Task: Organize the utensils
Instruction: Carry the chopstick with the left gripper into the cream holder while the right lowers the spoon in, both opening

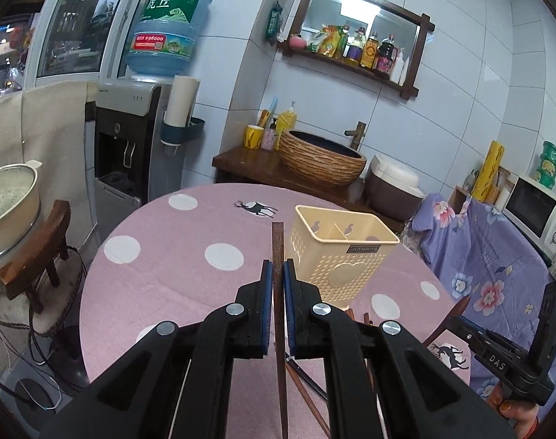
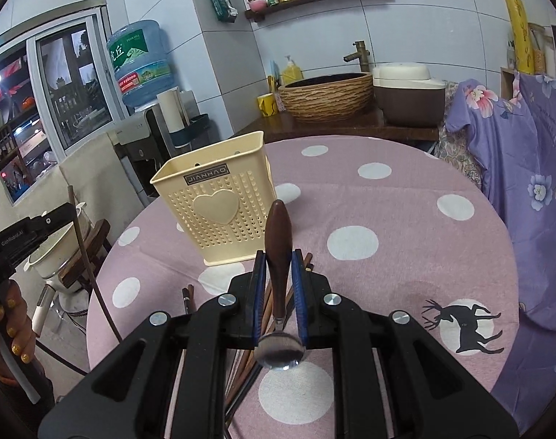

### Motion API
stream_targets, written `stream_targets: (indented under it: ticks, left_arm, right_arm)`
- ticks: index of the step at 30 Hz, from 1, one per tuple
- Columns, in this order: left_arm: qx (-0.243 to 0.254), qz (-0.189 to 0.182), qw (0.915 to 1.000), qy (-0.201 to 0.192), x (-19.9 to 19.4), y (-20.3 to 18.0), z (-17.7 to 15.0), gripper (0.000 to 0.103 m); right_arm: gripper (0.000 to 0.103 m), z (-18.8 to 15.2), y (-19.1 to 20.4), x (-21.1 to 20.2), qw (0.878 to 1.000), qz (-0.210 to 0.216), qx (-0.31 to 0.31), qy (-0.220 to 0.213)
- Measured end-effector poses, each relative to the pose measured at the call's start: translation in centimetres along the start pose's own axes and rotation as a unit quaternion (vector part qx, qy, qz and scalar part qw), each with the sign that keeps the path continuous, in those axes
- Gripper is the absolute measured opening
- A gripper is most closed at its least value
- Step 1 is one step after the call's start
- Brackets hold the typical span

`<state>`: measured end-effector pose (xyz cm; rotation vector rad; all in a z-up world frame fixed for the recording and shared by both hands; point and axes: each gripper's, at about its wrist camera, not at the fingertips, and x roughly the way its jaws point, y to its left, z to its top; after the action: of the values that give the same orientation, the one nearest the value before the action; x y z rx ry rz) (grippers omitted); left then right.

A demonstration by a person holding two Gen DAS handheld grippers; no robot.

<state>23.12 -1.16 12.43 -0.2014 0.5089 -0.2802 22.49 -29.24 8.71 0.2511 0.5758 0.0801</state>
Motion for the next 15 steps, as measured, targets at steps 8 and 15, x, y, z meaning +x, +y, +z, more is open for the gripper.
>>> stream_targets:
  ticks: [8,15]
  left_arm:
    - [-0.002,-0.003,0.9997,-0.022,-1.3,0.4,0.6,0.007]
    - [0.001,-0.005,0.9993,-0.036,-1.9,0.4,1.6,0.007]
  right_arm:
    - [0.015,1.1,0.6,-0.8,1.000,-0.003,-0.010,-0.013]
    - [0.015,2.0,1.0,-0.8,1.000,0.000,-0.019,-0.012]
